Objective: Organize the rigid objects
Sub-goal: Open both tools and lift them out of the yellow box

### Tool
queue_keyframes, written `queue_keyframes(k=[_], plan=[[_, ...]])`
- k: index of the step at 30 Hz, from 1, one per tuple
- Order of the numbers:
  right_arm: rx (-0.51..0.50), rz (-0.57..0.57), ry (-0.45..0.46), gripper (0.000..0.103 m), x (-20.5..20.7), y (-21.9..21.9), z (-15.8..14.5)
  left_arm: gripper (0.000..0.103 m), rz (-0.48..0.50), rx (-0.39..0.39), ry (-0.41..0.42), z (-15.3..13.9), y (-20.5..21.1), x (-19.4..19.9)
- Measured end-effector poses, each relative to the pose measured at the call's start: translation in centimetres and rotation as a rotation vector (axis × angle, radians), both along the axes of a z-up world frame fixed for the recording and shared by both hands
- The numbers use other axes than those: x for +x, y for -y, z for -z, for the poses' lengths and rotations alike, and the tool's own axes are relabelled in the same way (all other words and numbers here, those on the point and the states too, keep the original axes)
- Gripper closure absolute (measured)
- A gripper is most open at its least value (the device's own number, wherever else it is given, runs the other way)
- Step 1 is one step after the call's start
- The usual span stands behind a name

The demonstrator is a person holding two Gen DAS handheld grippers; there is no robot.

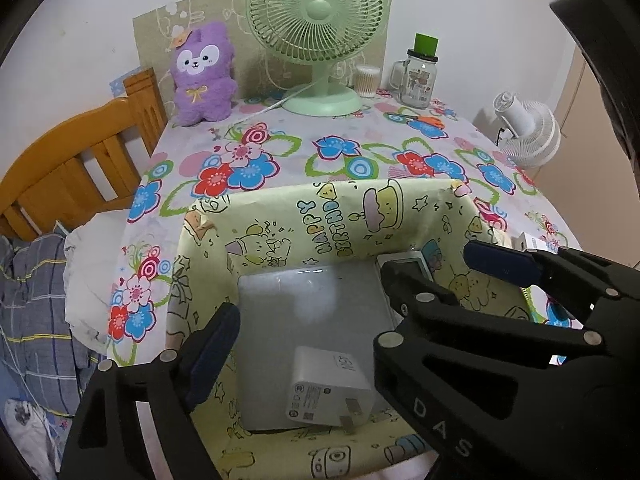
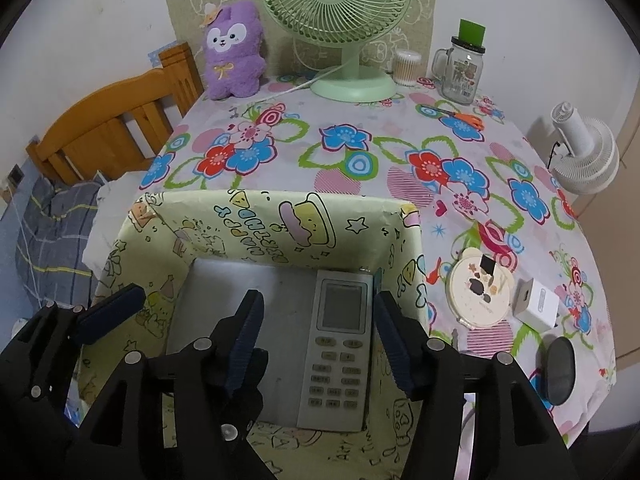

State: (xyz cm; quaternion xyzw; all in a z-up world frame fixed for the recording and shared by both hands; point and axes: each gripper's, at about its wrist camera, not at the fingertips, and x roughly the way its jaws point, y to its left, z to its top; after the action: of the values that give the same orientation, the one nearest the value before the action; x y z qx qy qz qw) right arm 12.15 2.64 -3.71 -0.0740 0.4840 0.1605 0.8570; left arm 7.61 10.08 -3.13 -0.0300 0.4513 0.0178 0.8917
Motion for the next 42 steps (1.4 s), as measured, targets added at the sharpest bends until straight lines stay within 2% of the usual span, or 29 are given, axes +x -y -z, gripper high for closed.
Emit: queue_keyframes(k=[1,2,3,16,28,42], plan=[[0.002,-0.001,0.003,0.035,-0.1,0.0,-0.2,0.015,-0.001,0.003,0.005,-0.2,0.0,-0.2],[0.002,0.003,0.004,0.026,-0.3,0.1,-0.4,0.015,0.002,0.003,0.013,-0.4,0.1,-0.3],[0.006,0.006,0.004,0.024,-0.5,0.2,-0.7,0.015,0.002,0.008,0.018,-0.6,0.2,-0.5],[-0.01,0.004,0.05,0.022,-2.3,1.3,-2.8,0.013,0.007,0.018,0.039,-2.1,1.4,-2.0],[-0.023,0.012,0.078,0.022,-3.6,3.6,-3.5,0.009,0.021,0.046,0.062,-2.6,3.6,-3.1],[-0.006,0.022,0.091,0.022,-4.2,7.1,-4.1,0.009,0.071,0.042,0.098,-3.2,7.0,-3.6]])
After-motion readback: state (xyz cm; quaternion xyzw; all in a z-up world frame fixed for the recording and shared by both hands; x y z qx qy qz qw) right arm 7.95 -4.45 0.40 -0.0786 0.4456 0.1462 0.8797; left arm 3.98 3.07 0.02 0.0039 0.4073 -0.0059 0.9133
